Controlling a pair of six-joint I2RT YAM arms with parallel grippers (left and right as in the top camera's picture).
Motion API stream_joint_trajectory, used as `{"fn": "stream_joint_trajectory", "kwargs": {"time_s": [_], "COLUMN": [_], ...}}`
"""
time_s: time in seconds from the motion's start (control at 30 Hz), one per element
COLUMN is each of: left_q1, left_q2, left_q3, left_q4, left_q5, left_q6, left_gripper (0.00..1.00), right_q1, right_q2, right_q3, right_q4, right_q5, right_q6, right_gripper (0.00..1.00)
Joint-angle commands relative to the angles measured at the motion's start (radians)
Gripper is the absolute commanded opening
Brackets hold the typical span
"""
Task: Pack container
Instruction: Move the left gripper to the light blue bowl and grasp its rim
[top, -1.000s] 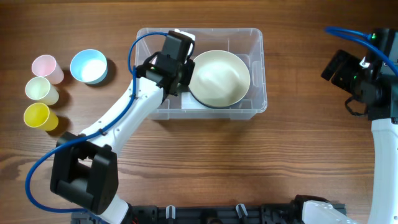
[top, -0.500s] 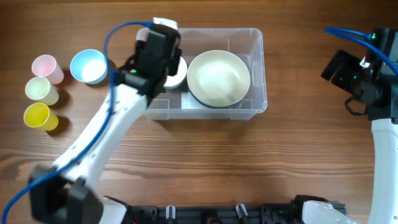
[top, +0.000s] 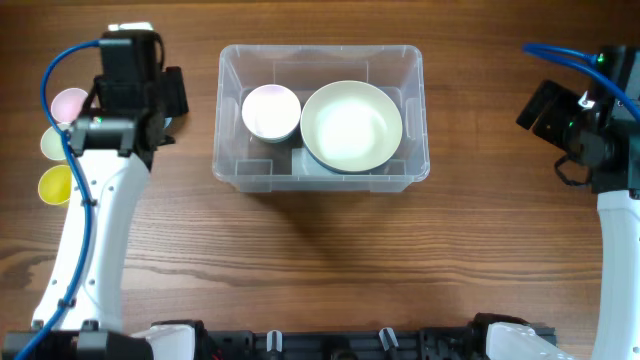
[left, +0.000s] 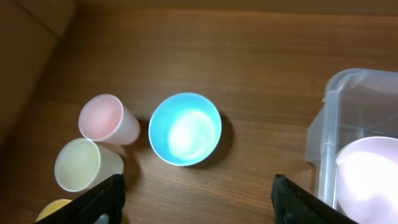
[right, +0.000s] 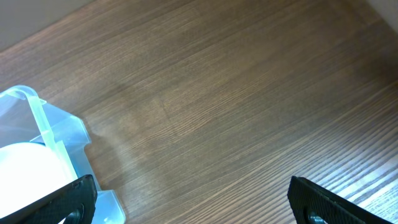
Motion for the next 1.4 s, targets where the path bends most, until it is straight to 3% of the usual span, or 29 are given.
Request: {"fn": "stream_joint_trajectory", "kwargs": {"time_s": [0.0, 0.3, 0.97, 1.07, 1.2, 1.37], "left_q1": [0.092, 0.158, 0.158, 0.158, 0.158, 0.158], "left_q2": [0.081, 0.282, 0.561, 0.576, 0.576, 0.576], "left_q3": [0.008, 0.008, 0.008, 0.008, 0.008, 0.008], "left_q4": [0.009, 0.080, 0.263, 0.276, 0.279, 0.277], "left_q5": [0.126, 0.178, 0.201, 0.201, 0.201, 0.200], "left_q6": [0.008, 0.140, 0.166, 0.169, 0.170, 0.169], "left_gripper": [0.77, 0.80, 0.79, 0.75, 0.46, 0.30], "right_q1": [-0.003, -0.003, -0.003, -0.003, -0.003, -0.003], "right_q2": [0.009, 0.009, 0.009, 0.009, 0.009, 0.009], "right_q3": [0.019, 0.019, 0.019, 0.019, 0.019, 0.019], "right_q4": [0.003, 0.003, 0.003, 0.003, 0.003, 0.003], "right_q5": [0.018, 0.018, 0.018, 0.017, 0.018, 0.018], "right_q6": [0.011, 0.012, 0.012, 0.011, 0.012, 0.012], "right_gripper": [1.00, 1.00, 1.00, 1.00, 1.00, 1.00]}}
